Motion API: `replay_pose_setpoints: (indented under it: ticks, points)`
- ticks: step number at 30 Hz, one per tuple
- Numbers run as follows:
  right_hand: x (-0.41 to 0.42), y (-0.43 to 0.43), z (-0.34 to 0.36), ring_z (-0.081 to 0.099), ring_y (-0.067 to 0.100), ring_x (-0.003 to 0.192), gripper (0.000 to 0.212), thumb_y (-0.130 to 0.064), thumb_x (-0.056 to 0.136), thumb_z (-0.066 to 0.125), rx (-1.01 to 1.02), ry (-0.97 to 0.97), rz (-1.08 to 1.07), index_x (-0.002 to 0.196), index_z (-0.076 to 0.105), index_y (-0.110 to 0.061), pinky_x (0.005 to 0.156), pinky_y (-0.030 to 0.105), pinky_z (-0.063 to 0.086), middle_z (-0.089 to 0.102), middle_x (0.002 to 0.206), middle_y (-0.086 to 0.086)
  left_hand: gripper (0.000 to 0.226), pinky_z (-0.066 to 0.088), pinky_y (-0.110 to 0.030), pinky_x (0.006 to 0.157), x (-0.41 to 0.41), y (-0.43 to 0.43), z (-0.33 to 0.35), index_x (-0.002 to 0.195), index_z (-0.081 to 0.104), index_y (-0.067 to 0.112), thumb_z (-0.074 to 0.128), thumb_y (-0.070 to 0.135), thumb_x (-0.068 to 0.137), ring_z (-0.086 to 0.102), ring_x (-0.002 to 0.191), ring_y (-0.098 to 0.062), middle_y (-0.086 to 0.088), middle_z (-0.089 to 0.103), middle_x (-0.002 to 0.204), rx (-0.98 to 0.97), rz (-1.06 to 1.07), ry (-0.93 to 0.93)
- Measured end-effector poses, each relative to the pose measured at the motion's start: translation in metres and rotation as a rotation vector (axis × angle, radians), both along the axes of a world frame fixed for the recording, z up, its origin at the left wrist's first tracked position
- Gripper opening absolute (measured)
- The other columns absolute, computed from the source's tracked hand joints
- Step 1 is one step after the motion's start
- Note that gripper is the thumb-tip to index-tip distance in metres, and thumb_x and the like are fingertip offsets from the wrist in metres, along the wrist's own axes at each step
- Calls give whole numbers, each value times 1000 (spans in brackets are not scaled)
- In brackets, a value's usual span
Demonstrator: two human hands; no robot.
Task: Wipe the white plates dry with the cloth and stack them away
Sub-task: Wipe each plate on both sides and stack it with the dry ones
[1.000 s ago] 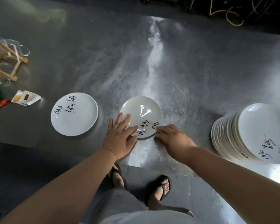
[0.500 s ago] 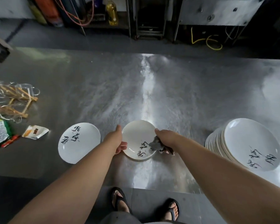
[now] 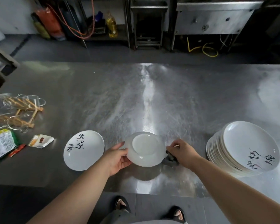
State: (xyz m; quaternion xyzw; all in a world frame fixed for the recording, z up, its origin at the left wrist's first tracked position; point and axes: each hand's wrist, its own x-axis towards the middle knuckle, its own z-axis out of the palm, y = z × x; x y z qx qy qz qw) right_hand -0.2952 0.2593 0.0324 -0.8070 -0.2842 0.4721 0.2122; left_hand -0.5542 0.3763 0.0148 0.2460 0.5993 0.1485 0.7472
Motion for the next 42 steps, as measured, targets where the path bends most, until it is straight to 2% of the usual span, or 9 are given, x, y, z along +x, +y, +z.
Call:
replay_pose_setpoints:
  ticks: [9,17,20,23,29,31,35,39,42]
  points:
    - [-25,16,12,65,-2,56,37,-16,93,61,73,49,-132,126,45,-15,58,14,46,74,70,-6,34,63,-46,79,-4,-14,-14,130,58,23,56,1,104,67,116,-35,-13,65,129,39,-120,63]
    - [-67,22,18,53,19,135,59,-14,97,59,399,-262,239,154,46,-22,106,22,39,54,150,-2,30,58,-58,93,15,-31,1,118,58,20,53,-5,103,66,110,-34,-8,72,116,168,-31,-98]
    - [-92,4,14,12,20,161,71,-43,105,46,426,-301,513,166,21,-16,128,33,18,17,174,2,28,63,-43,76,20,-34,16,123,58,15,54,-4,103,71,97,-31,-14,75,113,183,-27,-182]
    - [-96,-14,5,-10,26,161,86,-65,104,31,545,-595,841,167,15,-9,131,44,4,-1,175,9,29,60,-35,64,17,-36,31,127,59,13,59,0,101,73,93,-29,-17,75,113,183,-2,-257]
    - [-67,14,21,-25,21,158,87,-73,102,14,416,-706,699,167,0,-18,131,47,3,-16,174,0,29,62,-44,76,14,-34,49,128,57,12,51,-2,104,72,102,-32,-19,72,121,205,-22,-315]
    - [-82,0,28,-18,24,160,93,-78,101,17,515,-680,767,168,5,-15,131,49,10,-8,176,4,26,60,-39,67,16,-30,56,125,60,13,55,1,103,71,98,-31,-19,73,117,203,14,-297]
    - [-78,-13,28,3,30,162,92,-76,101,26,682,-707,930,166,22,-11,128,54,20,15,174,9,27,50,-42,80,11,-28,63,125,61,14,54,1,102,69,99,-33,-23,71,120,211,11,-306]
    - [-47,19,47,-7,29,161,94,-77,100,16,504,-748,685,167,10,-13,129,54,12,2,175,8,28,56,-49,88,14,-30,78,127,57,12,51,1,102,71,103,-33,-16,73,119,248,-37,-361]
    - [-59,14,60,-7,33,161,98,-79,98,23,586,-788,752,167,13,-10,130,53,10,3,175,11,26,62,-43,74,20,-23,89,125,58,14,49,2,104,74,97,-29,-16,74,117,272,0,-385]
